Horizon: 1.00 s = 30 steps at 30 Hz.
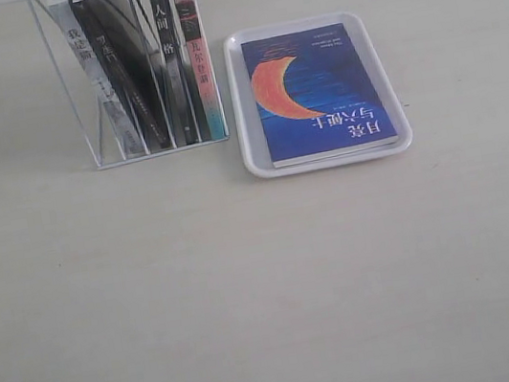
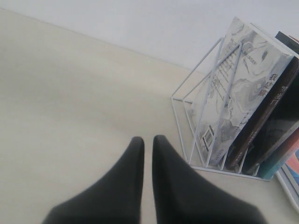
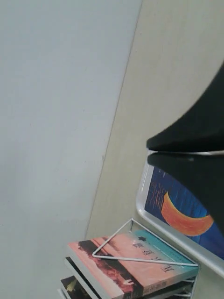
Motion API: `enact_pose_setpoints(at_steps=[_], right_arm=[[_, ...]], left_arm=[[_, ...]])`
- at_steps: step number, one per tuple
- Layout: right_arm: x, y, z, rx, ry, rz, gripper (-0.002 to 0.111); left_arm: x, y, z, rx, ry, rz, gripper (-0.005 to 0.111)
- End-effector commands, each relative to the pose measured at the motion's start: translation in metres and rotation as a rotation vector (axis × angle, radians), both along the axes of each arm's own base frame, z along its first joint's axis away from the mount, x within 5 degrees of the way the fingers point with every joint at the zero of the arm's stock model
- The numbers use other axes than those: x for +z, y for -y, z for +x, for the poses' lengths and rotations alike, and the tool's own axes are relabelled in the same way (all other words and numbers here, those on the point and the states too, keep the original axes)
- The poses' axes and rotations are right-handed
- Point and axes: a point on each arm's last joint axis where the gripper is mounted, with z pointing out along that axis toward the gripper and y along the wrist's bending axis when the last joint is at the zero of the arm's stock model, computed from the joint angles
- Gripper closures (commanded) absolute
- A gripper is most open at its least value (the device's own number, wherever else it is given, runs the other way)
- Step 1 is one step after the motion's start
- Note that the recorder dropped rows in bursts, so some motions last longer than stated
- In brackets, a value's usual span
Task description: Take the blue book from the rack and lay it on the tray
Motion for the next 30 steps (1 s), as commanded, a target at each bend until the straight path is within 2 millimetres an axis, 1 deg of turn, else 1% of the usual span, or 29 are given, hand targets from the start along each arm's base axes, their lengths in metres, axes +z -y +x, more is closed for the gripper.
enact_pose_setpoints(at_steps=[1,4,9,12,14,18,19,23,28,30], right_arm=[[-0.012,0.006,-0.021,-0.051,0.076,-0.001,0.108],[-0.012,0.009,-0.026,-0.065,0.119,-0.028,0.108],[-0.010,0.011,-0.026,-0.090,0.137,-0.005,0.108],[-0.012,0.011,-0.025,-0.105,0.111,0.063,0.108],[-0.014,0.012,-0.025,-0.122,0.085,0.076,0.108],[-0.019,0.019,-0.025,-0.206,0.030,0.081,0.108],[-0.020,0.021,-0.024,-0.238,0.017,0.108,0.108],[-0.020,0.026,-0.024,-0.293,0.017,0.108,0.108],[-0.021,0.026,-0.024,-0.287,0.020,0.077,0.108],[-0.027,0.026,-0.023,-0.277,0.031,0.035,0.108]], left_arm=[[0.000,0.000,0.000,-0.002,0.013,-0.005,0.101],[0.000,0.000,0.000,-0.002,0.013,-0.005,0.101],[0.000,0.000,0.000,-0.002,0.013,-0.005,0.101],[0.000,0.000,0.000,-0.002,0.013,-0.005,0.101],[0.000,0.000,0.000,-0.002,0.013,-0.005,0.101],[0.000,0.000,0.000,-0.002,0.013,-0.005,0.101],[0.000,0.000,0.000,-0.002,0.013,-0.005,0.101],[0.000,0.000,0.000,-0.002,0.013,-0.005,0.101],[0.000,0.000,0.000,-0.002,0.013,-0.005,0.101],[0.000,0.000,0.000,-0.002,0.013,-0.005,0.101]])
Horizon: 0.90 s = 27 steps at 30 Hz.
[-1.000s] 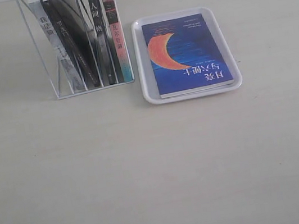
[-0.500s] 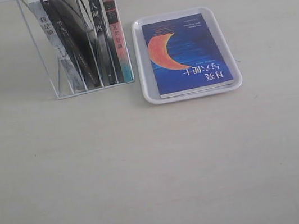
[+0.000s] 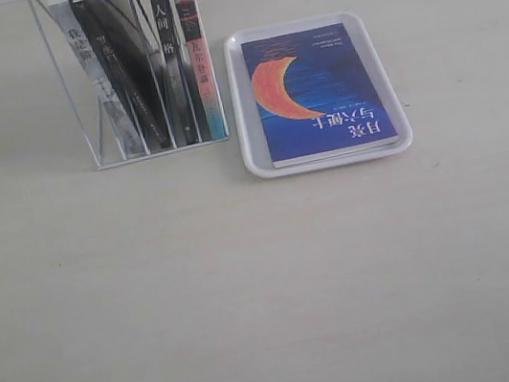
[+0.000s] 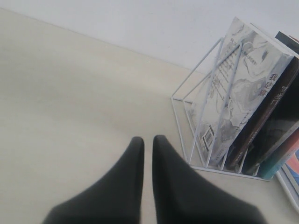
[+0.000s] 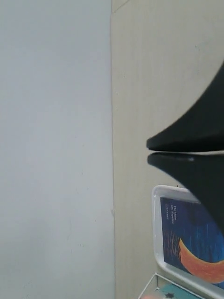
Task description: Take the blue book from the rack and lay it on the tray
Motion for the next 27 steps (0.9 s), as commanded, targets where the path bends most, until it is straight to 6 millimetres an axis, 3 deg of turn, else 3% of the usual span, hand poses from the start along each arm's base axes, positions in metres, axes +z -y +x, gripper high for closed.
enact_pose_setpoints(at_steps=[1,6,9,13,16,23,27], right_arm=[[-0.013,0.000,0.001,0.015,0.011,-0.090,0.108],[-0.056,0.001,-0.005,0.024,0.007,-0.118,0.108],[-0.094,0.002,-0.020,0.019,0.002,-0.087,0.108],[-0.118,0.003,-0.028,0.014,-0.030,-0.064,0.108],[-0.125,0.003,-0.036,0.014,-0.009,-0.062,0.108],[-0.115,0.005,-0.057,0.008,0.164,-0.053,0.108],[-0.122,0.005,-0.059,0.010,0.093,-0.053,0.108]], left_arm=[[0.000,0.000,0.000,-0.002,0.013,-0.005,0.101],[0.000,0.000,0.000,-0.002,0.013,-0.005,0.101],[0.000,0.000,0.000,-0.002,0.013,-0.005,0.101],[0.000,0.000,0.000,-0.002,0.013,-0.005,0.101],[0.000,0.000,0.000,-0.002,0.013,-0.005,0.101],[0.000,0.000,0.000,-0.002,0.013,-0.005,0.101],[0.000,0.000,0.000,-0.003,0.013,-0.005,0.101]])
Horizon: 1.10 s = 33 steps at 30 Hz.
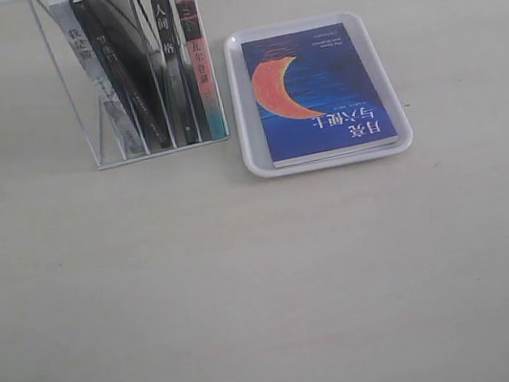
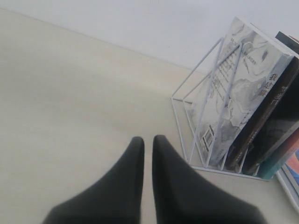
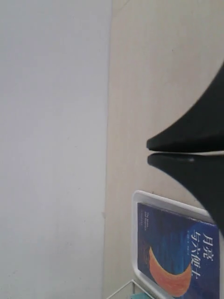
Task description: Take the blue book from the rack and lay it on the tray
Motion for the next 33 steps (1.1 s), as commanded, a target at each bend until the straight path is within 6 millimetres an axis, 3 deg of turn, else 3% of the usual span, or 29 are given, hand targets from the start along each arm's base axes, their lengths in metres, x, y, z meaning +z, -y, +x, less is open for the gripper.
enact_pose_setpoints(at_steps=[1,4,33], right_arm=[[-0.011,0.000,-0.002,0.000,-0.098,-0.008,0.108],[-0.021,0.000,-0.004,0.000,-0.216,-0.019,0.108],[-0.021,0.000,-0.004,-0.004,-0.222,0.020,0.108]], left_arm=[[0.000,0.000,0.000,-0.003,0.013,-0.005,0.101],[0.000,0.000,0.000,-0.003,0.013,-0.005,0.101],[0.000,0.000,0.000,-0.003,0.013,-0.005,0.101]])
